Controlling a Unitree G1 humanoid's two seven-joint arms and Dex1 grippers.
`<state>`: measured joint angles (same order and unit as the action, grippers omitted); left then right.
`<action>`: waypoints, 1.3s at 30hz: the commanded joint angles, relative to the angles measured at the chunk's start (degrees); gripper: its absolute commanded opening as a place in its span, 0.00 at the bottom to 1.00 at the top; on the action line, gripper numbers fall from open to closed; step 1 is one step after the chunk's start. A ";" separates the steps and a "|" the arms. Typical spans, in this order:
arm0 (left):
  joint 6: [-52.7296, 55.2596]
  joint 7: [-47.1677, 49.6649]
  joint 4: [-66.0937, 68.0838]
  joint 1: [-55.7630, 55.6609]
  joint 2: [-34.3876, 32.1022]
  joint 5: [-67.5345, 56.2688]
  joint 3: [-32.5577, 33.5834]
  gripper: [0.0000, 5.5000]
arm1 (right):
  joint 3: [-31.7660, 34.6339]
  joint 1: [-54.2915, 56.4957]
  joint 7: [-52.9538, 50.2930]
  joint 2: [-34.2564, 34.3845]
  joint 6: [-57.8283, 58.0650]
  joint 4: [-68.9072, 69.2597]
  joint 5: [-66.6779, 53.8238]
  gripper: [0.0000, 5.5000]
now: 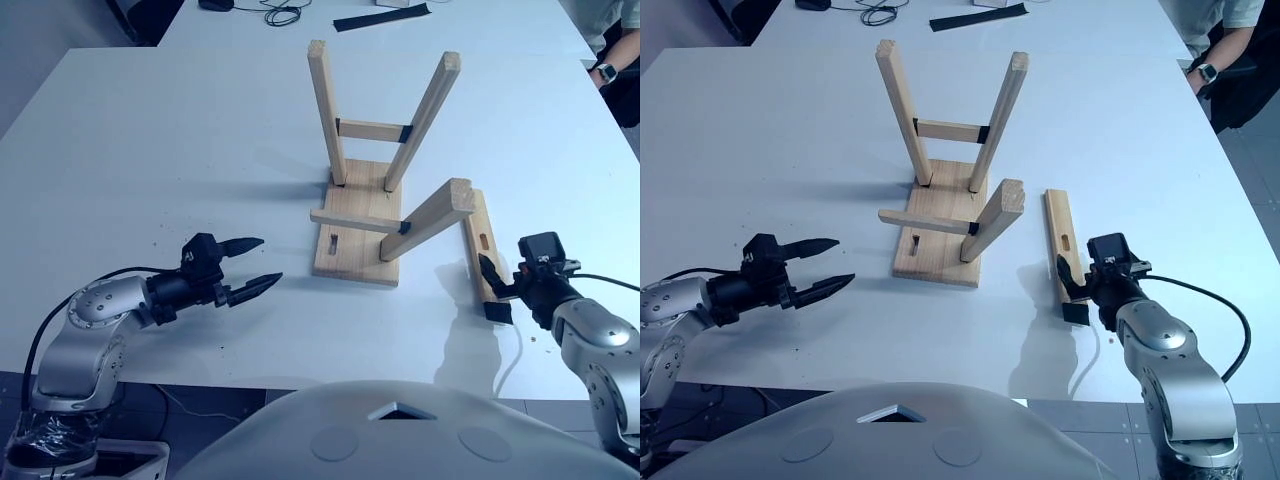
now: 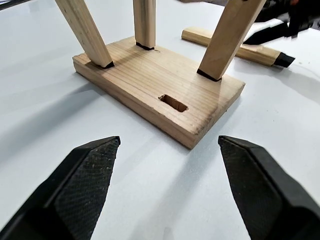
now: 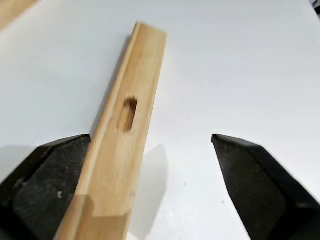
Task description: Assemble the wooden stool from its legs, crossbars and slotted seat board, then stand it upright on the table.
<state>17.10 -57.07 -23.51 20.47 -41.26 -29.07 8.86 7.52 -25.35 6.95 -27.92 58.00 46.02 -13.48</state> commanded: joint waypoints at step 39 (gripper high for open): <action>21.82 24.33 7.84 -34.50 -1.36 -12.64 14.18 0.67 | 11.70 22.50 6.36 4.16 -5.72 -12.69 -7.75 0.38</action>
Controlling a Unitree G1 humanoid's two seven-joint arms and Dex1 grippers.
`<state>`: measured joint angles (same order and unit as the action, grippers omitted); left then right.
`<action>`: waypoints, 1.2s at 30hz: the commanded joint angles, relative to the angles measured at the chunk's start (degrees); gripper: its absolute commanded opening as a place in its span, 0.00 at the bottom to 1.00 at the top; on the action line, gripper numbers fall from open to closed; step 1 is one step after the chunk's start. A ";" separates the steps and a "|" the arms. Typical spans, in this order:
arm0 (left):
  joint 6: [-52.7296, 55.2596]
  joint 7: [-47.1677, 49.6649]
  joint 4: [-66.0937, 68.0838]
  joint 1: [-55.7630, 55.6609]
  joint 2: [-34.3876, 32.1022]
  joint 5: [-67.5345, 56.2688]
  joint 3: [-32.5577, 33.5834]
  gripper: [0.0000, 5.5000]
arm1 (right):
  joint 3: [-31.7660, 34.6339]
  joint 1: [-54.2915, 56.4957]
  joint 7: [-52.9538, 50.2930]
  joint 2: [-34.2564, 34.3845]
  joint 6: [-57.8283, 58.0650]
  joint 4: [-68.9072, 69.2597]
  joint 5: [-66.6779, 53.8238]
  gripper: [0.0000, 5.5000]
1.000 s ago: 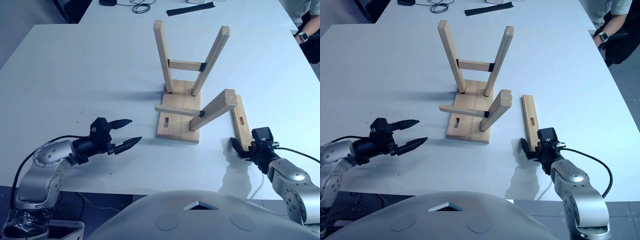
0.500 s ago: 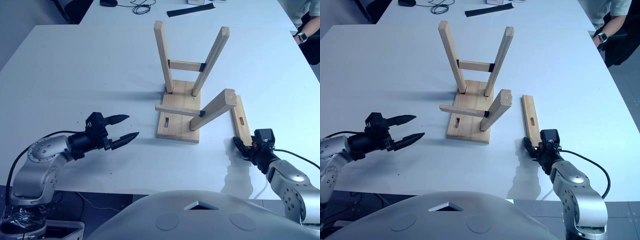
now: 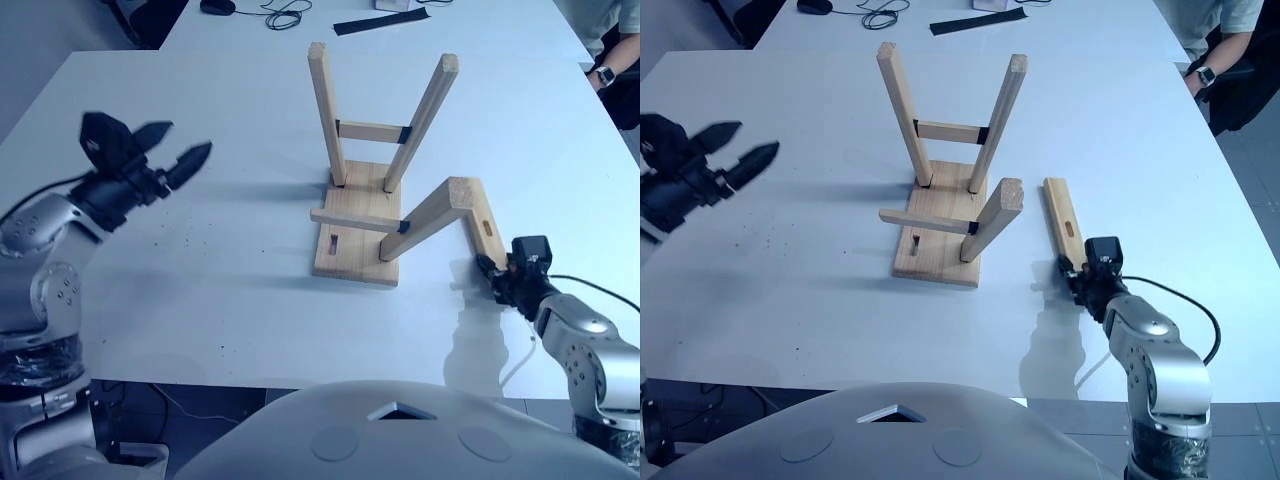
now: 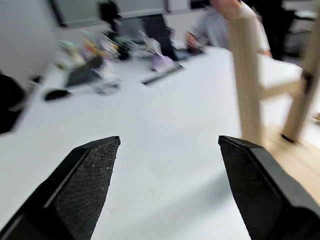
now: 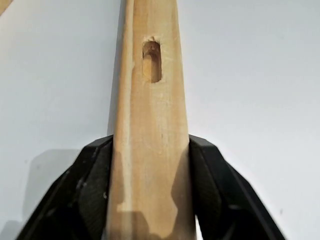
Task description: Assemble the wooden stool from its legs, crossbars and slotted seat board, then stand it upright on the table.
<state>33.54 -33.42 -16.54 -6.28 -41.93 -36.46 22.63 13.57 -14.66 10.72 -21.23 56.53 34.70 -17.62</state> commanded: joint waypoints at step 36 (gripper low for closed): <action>18.60 1.20 -12.54 -22.66 4.81 -59.80 -9.94 0.67 | 1.02 35.10 23.67 -26.07 -0.11 3.75 -73.11 0.38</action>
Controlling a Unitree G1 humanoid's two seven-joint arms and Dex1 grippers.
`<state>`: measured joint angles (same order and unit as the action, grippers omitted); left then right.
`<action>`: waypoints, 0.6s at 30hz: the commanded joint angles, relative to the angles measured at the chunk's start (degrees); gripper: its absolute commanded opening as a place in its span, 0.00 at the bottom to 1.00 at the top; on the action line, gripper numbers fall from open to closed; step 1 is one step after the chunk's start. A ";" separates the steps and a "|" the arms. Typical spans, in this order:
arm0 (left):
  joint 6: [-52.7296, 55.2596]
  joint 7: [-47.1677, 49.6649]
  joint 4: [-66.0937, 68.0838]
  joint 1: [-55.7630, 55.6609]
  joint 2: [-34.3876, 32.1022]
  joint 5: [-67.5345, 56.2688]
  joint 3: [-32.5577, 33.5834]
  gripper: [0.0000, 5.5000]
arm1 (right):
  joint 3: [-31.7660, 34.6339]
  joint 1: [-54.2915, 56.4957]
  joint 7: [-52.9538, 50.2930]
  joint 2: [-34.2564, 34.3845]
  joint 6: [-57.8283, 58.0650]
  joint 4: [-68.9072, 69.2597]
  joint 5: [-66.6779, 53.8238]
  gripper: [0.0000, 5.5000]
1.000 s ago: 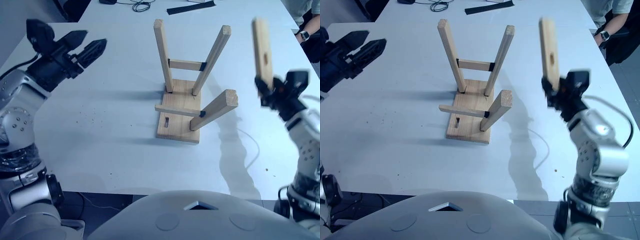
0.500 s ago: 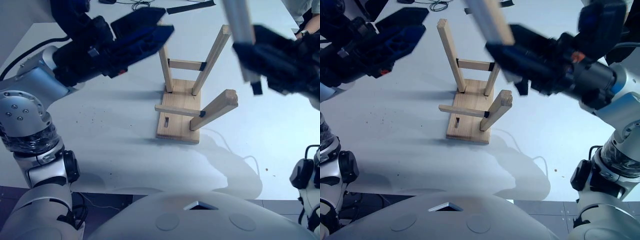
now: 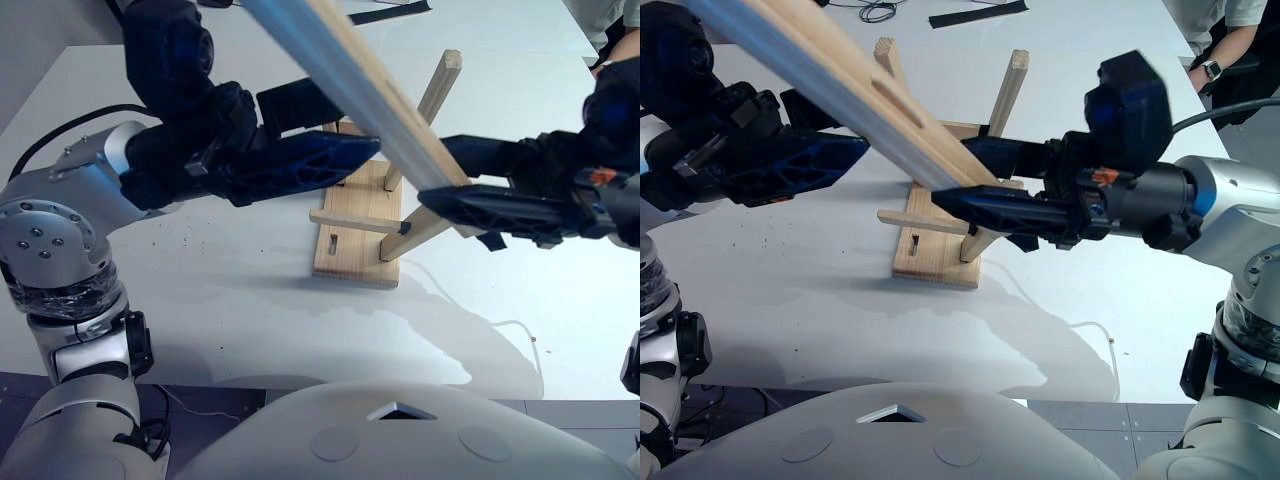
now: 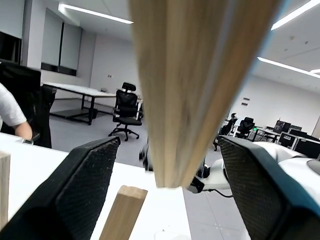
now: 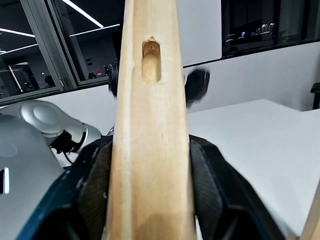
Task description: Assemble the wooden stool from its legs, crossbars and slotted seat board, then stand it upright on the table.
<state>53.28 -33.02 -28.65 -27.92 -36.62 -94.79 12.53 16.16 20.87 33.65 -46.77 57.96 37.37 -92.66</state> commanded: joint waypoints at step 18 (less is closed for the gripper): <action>-2.46 -4.01 -3.02 2.64 -2.82 -0.22 -1.05 0.47 | -5.52 -0.58 3.78 -2.44 -5.17 1.79 7.47 0.38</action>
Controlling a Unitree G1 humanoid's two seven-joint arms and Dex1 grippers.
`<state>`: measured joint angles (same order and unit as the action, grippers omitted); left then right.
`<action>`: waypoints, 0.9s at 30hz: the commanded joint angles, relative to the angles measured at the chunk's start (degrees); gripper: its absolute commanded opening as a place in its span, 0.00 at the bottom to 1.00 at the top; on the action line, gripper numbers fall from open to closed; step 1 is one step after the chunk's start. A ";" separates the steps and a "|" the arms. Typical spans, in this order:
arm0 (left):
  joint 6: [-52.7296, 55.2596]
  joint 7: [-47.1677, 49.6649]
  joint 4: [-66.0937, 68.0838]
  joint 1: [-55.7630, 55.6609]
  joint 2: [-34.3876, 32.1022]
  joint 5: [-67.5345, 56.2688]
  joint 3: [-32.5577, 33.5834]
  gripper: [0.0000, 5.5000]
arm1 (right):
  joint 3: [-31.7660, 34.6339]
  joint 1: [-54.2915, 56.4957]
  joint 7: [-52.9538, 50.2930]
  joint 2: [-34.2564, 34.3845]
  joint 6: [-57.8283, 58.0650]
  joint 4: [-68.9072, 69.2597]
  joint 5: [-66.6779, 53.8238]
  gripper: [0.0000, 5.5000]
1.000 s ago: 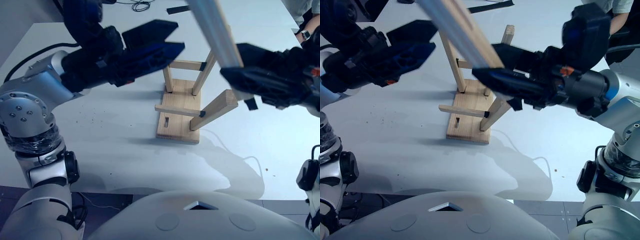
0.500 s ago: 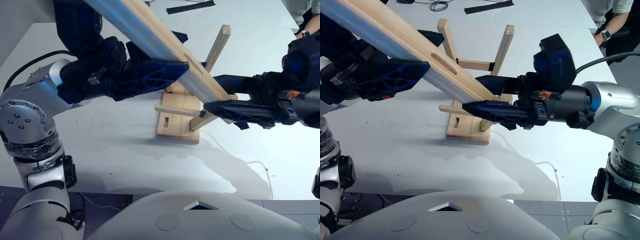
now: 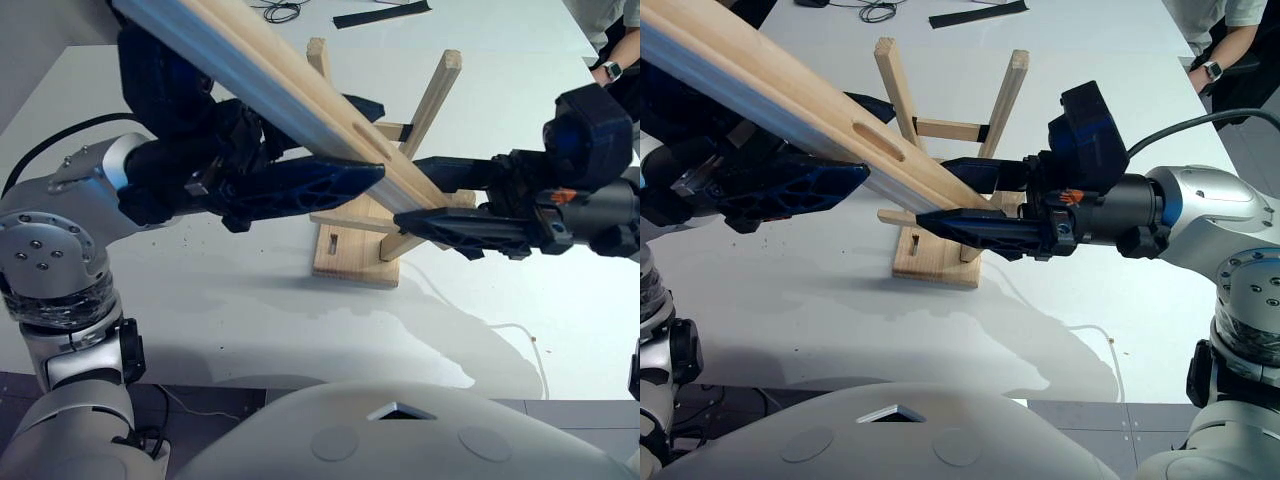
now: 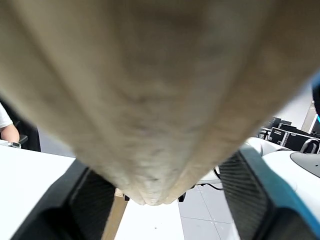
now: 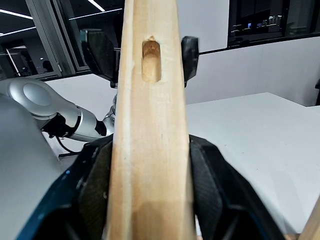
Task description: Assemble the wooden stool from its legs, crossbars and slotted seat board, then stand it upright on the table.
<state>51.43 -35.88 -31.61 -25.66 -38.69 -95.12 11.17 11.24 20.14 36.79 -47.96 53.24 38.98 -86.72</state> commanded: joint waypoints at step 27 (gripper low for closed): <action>-2.47 -9.45 -0.06 3.62 -3.62 11.52 -1.37 0.38 | -2.14 -2.30 4.88 -3.81 -2.05 1.82 11.31 0.49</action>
<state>48.78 -45.45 -32.56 -21.30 -41.45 -82.80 8.96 9.16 18.28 41.86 -50.92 51.49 41.07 -77.17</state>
